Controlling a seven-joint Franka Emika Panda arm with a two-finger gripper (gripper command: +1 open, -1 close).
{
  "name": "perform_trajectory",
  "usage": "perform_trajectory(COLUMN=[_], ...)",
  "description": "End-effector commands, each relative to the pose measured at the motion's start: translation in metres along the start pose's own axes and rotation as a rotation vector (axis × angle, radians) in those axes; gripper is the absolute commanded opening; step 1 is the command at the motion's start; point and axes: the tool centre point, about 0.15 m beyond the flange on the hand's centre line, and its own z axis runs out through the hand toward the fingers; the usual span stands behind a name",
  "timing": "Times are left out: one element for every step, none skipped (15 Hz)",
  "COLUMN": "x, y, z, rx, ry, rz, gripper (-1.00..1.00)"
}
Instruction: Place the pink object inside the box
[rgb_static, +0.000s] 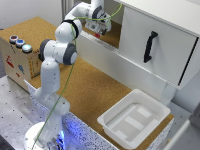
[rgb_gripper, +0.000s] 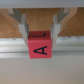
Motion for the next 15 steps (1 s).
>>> perform_trajectory(x=[-0.062, -0.066, -0.072, -0.078, -0.086, -0.094, -0.102, -0.111, -0.12, -0.134, -0.144, -0.151, -0.159, -0.169, -0.177], y=[0.101, 0.119, 0.14, 0.162, 0.187, 0.208, 0.229, 0.249, 0.266, 0.293, 0.314, 0.331, 0.352, 0.369, 0.387], z=[0.018, 0.019, 0.021, 0.022, 0.024, 0.026, 0.029, 0.031, 0.034, 0.04, 0.045, 0.049, 0.052, 0.058, 0.063], rx=[0.016, 0.007, -0.005, -0.013, -0.02, -0.025, -0.03, -0.044, -0.043, -0.051, -0.037, -0.047, -0.051, -0.057, -0.065], ry=[0.096, 0.093, 0.086, 0.086, 0.079, 0.071, 0.065, 0.054, 0.047, 0.031, 0.025, 0.013, 0.009, 0.005, -0.002], rz=[0.174, 0.202, 0.232, 0.263, 0.294, 0.317, 0.342, 0.367, 0.391, 0.434, 0.473, 0.503, 0.541, 0.575, 0.607], gripper=[-1.0, -1.0, -1.0, -1.0, -1.0, -1.0, -1.0, -1.0, -1.0, -1.0, -1.0, -1.0, -1.0, -1.0, -1.0])
